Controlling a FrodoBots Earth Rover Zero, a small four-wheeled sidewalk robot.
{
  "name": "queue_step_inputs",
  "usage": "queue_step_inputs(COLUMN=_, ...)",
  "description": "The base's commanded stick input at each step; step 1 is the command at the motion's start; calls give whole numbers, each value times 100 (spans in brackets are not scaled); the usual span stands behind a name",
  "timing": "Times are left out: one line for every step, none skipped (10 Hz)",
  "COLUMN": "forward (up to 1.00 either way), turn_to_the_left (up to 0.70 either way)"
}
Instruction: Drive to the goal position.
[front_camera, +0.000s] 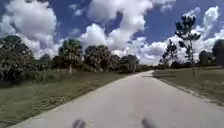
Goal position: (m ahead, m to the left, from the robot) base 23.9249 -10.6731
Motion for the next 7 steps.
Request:
queue_step_inputs(forward=70, turn_to_the_left=0)
queue_step_inputs(forward=70, turn_to_the_left=0)
queue_step_inputs(forward=70, turn_to_the_left=0)
queue_step_inputs(forward=70, turn_to_the_left=0)
queue_step_inputs(forward=70, turn_to_the_left=0)
queue_step_inputs(forward=70, turn_to_the_left=0)
queue_step_inputs(forward=70, turn_to_the_left=0)
